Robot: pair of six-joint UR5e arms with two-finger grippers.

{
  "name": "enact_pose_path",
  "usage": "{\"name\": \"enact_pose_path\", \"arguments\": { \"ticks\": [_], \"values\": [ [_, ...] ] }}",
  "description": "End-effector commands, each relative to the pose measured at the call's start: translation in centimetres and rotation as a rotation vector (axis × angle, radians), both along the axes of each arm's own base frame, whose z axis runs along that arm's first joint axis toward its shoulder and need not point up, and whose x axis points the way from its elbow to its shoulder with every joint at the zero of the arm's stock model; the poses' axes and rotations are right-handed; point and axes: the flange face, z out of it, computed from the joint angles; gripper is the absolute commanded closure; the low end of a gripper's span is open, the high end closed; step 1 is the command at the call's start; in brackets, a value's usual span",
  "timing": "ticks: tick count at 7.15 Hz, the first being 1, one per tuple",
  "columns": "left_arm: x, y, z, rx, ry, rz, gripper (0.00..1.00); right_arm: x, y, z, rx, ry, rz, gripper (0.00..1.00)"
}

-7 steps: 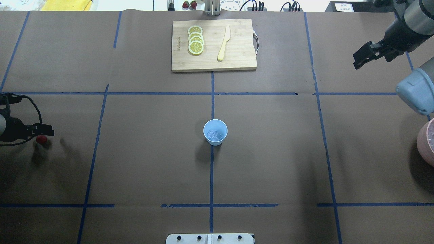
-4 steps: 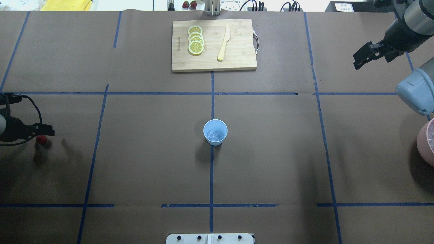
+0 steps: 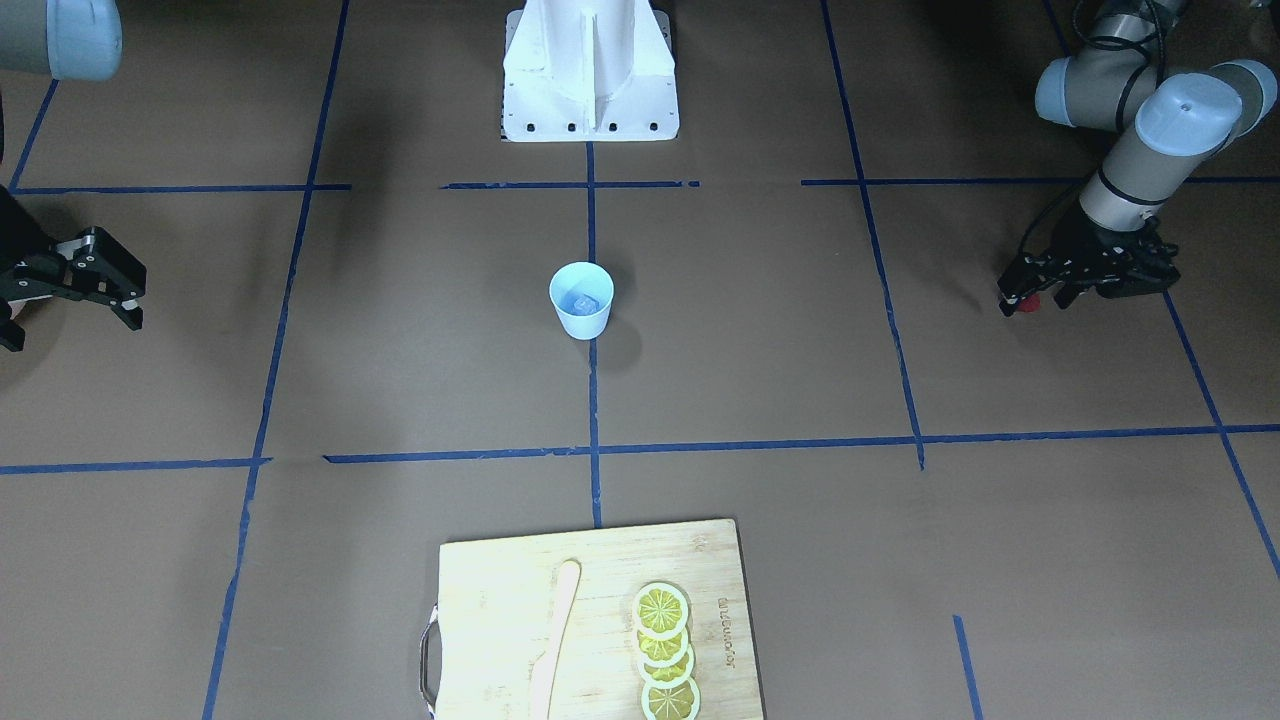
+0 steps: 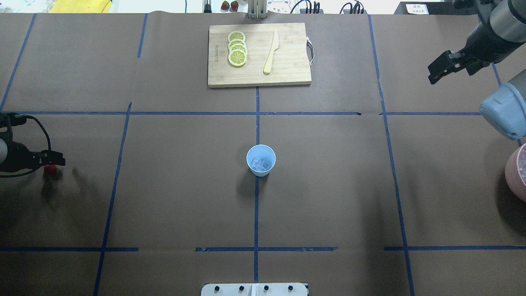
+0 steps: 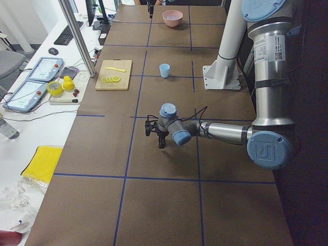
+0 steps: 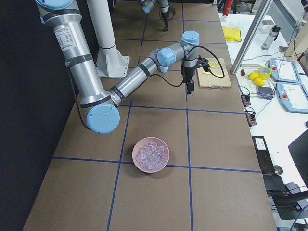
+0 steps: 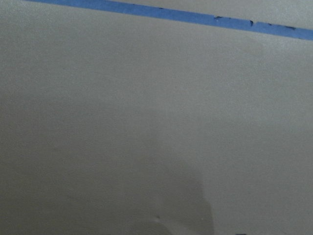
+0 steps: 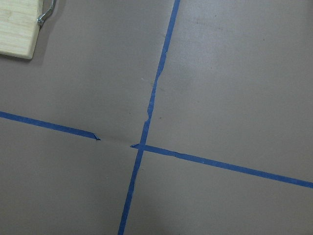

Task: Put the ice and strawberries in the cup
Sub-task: 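Lower the left gripper onto the red strawberry and close it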

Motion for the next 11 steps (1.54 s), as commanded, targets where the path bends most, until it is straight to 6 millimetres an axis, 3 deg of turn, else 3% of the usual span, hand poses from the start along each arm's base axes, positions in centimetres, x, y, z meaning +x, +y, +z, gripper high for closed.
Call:
{"name": "enact_pose_path", "arguments": {
  "ticks": [1, 4, 6, 7, 8, 9, 11],
  "values": [
    [0.1, 0.1, 0.0, -0.011, 0.006, 0.007, 0.18, 0.0, 0.0, 0.1, -0.002, 0.0, 0.001, 0.01],
    [0.1, 0.2, 0.0, -0.016, 0.007, 0.009, 0.34, 0.0, 0.0, 0.2, -0.004, 0.001, 0.001, 0.01],
    [-0.2, 0.6, 0.5, -0.024, 0.0, 0.01, 0.81, 0.0, 0.1, 0.2, -0.004, 0.001, 0.001, 0.01],
    [-0.2, 0.7, 0.2, -0.018, 0.002, 0.012, 0.94, 0.1, 0.1, 0.3, -0.005, 0.002, 0.001, 0.01],
    [-1.2, 1.8, -0.8, -0.01, 0.013, 0.017, 1.0, 0.1, 0.1, 0.3, -0.007, 0.0, 0.002, 0.01],
    [-1.9, 3.0, -4.5, -0.045, 0.076, 0.071, 1.0, 0.1, 0.2, 0.4, -0.008, 0.001, 0.002, 0.01],
    [-5.3, 3.4, -13.7, -0.105, 0.066, 0.062, 1.0, 0.1, 0.2, 0.2, -0.004, -0.001, 0.002, 0.01]
  ]
}}
